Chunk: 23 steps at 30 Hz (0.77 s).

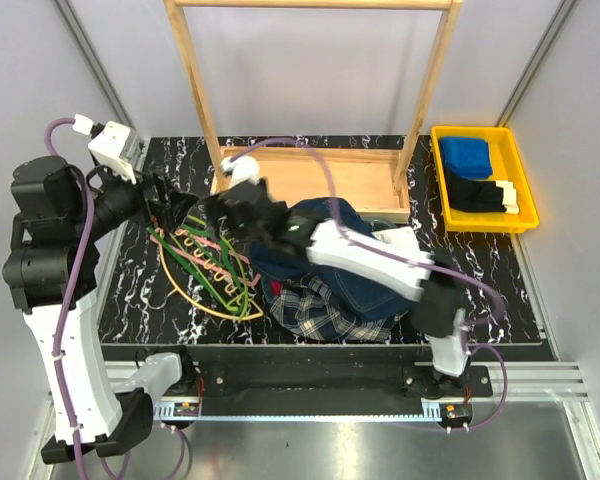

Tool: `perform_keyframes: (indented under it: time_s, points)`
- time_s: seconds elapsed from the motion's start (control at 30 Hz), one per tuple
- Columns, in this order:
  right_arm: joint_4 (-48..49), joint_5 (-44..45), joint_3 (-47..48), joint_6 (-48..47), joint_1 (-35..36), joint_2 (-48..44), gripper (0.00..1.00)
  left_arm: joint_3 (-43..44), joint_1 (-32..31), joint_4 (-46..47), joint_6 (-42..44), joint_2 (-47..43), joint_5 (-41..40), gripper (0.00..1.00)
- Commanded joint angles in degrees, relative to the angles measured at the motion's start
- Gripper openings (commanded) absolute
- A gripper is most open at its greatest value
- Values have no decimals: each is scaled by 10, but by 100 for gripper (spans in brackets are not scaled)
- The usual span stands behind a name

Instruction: Remove the skirt from the hanger

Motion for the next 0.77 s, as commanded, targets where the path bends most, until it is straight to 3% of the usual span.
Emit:
perform_keyframes:
  time_s: [0.0, 0.17, 0.27, 0.43, 0.73]
  points:
    - [-103, 78, -5, -27, -1, -238, 100, -14, 2, 28, -3, 2, 0, 99]
    - [-321, 130, 83, -3, -1, -360, 100, -7, 1, 32, -9, -1, -18, 99]
    - [-384, 132, 104, 15, -1, -434, 100, -12, 2, 31, -17, -2, -17, 99]
    - [-406, 106, 59, 44, -1, -512, 100, -30, 2, 40, -45, 7, -14, 99]
    - [-426, 99, 71, 53, -1, -475, 100, -52, 2, 52, -49, 0, -34, 99]
